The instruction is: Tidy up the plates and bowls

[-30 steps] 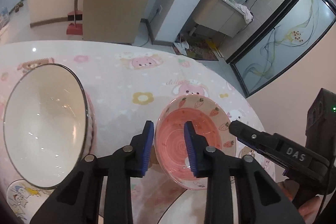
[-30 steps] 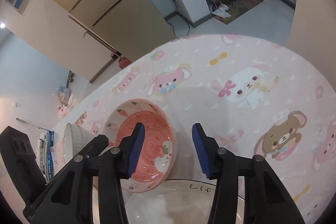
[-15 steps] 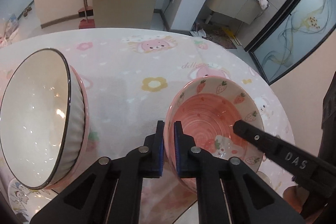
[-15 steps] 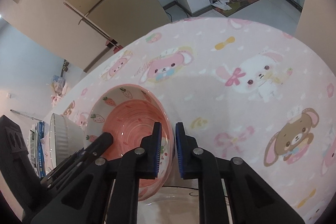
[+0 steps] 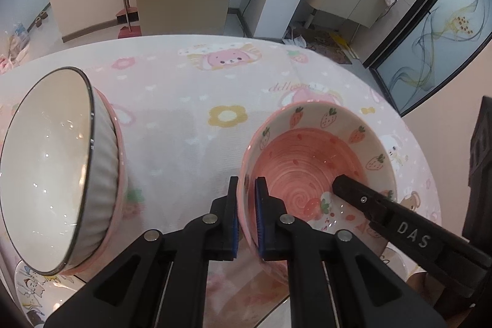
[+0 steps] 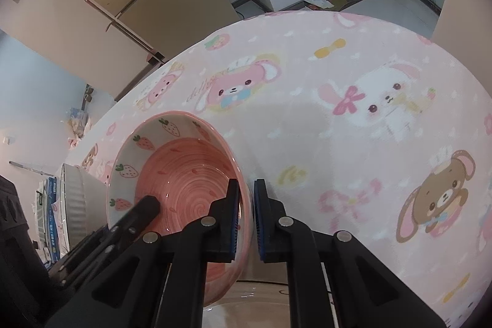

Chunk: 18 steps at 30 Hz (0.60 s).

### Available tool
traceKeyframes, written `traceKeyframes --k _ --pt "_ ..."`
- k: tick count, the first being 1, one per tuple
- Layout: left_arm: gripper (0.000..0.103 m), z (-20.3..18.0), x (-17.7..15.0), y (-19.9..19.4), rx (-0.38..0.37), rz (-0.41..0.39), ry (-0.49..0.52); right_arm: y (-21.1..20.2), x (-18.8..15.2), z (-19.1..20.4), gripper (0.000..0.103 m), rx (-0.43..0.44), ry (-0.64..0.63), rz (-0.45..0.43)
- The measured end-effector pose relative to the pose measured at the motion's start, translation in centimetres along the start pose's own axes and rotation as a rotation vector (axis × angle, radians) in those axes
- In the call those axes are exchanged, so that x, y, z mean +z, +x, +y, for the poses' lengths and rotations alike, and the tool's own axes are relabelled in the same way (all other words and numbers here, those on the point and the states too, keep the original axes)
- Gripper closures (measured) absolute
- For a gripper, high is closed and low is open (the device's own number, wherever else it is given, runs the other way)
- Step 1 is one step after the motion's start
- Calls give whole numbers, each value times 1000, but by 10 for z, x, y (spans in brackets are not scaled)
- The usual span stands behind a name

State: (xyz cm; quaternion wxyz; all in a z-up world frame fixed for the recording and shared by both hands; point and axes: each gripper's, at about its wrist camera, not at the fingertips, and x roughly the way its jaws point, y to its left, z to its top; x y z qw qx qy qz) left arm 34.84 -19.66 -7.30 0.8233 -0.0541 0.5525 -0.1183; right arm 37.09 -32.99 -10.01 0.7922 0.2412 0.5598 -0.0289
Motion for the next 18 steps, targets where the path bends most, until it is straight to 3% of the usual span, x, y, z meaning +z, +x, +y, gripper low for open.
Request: traceKeyframes --k 3,9,18 --pt "95 -3 -2 1 20 -7 14 -2 0 3 94 -19 -24 -7" --pt "95 5 -1 -5 -17 -13 -6 -23 0 12 94 -15 -40 -63" --pt "96 9 4 -49 -22 -121 -16 -56 -2 27 94 58 -70 -127"
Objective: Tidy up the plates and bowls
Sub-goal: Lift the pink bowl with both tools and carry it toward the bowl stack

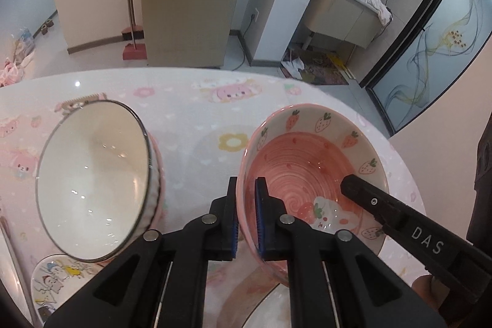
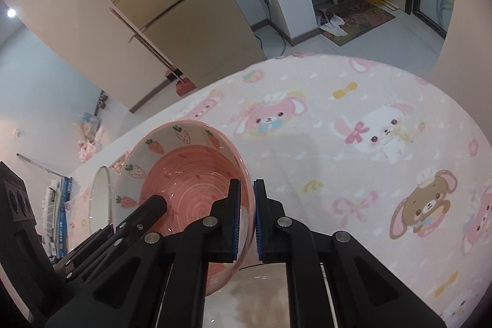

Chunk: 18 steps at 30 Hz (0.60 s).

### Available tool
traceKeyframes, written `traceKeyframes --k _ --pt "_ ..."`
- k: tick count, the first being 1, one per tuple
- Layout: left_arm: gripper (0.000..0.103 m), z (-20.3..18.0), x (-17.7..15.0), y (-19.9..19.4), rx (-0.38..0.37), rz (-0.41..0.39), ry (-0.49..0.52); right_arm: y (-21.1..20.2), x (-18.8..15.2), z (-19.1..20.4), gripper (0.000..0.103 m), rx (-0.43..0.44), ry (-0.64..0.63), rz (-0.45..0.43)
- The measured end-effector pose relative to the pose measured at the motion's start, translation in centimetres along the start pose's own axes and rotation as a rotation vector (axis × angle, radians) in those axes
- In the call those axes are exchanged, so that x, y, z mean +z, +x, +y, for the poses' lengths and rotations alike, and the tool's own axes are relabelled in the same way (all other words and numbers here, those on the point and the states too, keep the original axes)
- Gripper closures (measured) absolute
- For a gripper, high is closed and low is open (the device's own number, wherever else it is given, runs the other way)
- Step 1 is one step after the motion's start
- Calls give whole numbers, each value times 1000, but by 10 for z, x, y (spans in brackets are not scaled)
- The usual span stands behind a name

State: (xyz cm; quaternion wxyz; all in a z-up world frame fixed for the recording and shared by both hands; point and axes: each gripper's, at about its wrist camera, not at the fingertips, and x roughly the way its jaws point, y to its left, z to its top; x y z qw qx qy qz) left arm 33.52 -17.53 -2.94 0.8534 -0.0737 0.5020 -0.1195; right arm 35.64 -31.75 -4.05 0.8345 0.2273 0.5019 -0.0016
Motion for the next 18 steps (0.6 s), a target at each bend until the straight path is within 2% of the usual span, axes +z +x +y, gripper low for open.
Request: traceKeyframes --k 9,15,18 --pt "96 4 4 -46 16 -112 -1 -44 -7 38 91 42 -87 -107" --pt "96 17 7 -91 33 -190 -11 -81 -16 72 91 94 -139 -192" --pt "96 28 11 -119 19 -212 -15 -99 -26 92 89 131 -174 -239"
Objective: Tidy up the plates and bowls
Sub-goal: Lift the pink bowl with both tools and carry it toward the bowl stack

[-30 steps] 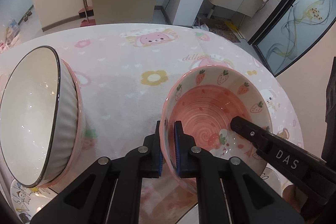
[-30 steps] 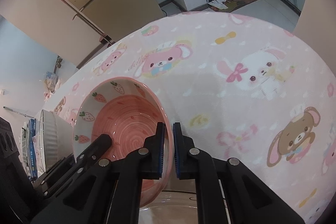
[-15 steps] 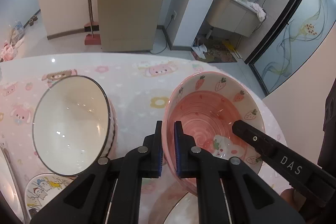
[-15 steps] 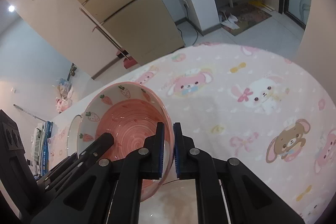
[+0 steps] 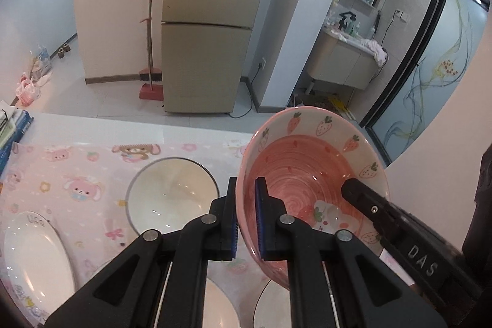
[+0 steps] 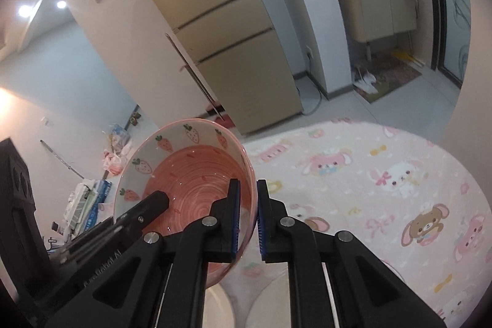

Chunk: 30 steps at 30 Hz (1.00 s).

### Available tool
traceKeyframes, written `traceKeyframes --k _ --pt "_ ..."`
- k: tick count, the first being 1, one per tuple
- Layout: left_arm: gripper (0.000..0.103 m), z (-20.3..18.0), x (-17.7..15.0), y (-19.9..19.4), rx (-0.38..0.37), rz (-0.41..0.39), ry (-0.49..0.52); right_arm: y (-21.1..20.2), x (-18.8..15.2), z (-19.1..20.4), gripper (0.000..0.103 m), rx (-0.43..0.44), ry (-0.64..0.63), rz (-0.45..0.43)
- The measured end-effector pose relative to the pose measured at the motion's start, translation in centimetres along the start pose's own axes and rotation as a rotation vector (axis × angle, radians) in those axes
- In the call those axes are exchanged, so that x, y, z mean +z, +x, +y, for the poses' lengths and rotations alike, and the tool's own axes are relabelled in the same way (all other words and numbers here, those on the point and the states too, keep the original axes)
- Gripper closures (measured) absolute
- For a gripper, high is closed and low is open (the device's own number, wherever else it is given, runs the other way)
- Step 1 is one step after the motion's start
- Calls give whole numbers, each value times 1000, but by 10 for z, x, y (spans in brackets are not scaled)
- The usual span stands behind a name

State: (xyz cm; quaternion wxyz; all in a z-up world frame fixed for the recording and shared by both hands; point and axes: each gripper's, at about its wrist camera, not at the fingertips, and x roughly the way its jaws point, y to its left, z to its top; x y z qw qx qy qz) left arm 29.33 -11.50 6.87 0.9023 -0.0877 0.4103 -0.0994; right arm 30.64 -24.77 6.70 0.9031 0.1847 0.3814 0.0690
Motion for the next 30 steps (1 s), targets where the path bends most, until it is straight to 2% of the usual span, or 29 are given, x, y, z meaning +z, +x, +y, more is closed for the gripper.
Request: traceKeyframes --k 4,8,11,15,18,21,23,25,30 --pt "96 17 8 -34 68 -73 21 -10 -10 38 88 44 -60 -65" --pt "96 36 6 -52 102 -100 34 -7 -16 61 88 89 -81 -65" --pt "96 50 5 -56 109 -105 38 -1 -10 79 88 73 -108 -42" --pt "95 68 10 -50 87 -81 13 11 0 102 88 35 -150 -12" --pt "95 82 7 -46 66 -91 -12 27 -8 96 88 68 -136 5" --pt "95 90 -1 -32 74 -84 -3 49 -15 90 85 92 -137 32" --pt "95 95 -8 -19 93 -77 10 65 -18 82 83 125 -88 59" --pt "95 97 -7 -10 89 -62 10 78 -22 83 83 102 -104 80" --pt "95 108 -11 16 34 -45 -11 92 -29 85 83 11 -142 53"
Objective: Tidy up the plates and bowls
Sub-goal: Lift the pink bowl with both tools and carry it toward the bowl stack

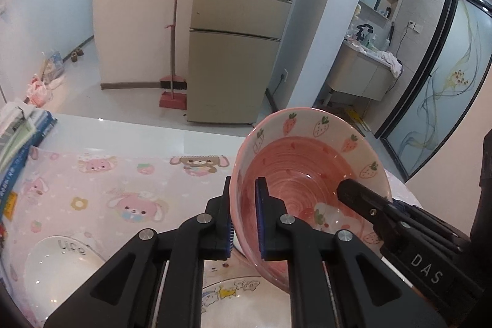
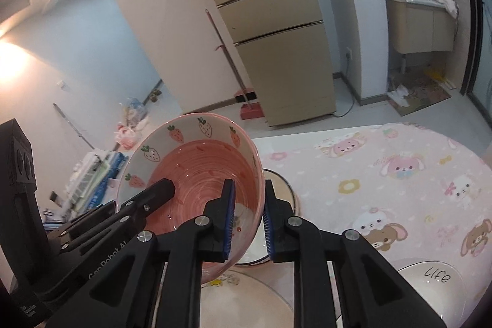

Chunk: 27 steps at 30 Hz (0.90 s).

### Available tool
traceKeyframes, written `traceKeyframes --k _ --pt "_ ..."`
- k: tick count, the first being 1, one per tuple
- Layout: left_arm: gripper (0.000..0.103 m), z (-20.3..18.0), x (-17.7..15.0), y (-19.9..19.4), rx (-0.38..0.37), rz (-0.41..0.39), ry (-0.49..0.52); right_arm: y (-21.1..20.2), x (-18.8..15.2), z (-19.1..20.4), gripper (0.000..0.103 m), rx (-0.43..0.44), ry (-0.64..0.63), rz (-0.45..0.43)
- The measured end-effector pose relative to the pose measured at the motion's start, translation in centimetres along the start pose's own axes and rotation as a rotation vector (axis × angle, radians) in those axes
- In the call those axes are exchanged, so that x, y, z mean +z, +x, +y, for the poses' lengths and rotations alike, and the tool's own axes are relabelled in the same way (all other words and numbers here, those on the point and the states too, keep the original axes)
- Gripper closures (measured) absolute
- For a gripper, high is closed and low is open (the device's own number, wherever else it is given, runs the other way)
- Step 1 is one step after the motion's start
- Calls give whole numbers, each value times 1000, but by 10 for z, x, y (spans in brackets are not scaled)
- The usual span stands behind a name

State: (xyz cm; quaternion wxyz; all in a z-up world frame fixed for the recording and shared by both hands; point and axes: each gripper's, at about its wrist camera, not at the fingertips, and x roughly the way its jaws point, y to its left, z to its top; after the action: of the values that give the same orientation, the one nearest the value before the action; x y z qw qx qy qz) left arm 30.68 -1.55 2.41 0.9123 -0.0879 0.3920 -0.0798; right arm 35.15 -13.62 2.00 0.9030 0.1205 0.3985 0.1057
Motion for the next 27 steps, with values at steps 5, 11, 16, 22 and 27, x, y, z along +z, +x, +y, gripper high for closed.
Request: traceKeyframes --k 5,11,16,22,27 --pt "95 -1 -6 19 24 14 44 18 -7 0 83 -14 -48 -9" --pt "89 -3 -10 31 54 9 63 25 -10 1 83 -64 -83 -21" --pt "89 -6 -17 47 47 45 67 34 -12 -5 83 -103 -92 13" --pt "89 -7 -21 55 44 62 70 43 -12 -15 83 -99 -84 51" --pt "89 -12 -24 62 76 78 93 45 -15 -12 83 -131 -110 71"
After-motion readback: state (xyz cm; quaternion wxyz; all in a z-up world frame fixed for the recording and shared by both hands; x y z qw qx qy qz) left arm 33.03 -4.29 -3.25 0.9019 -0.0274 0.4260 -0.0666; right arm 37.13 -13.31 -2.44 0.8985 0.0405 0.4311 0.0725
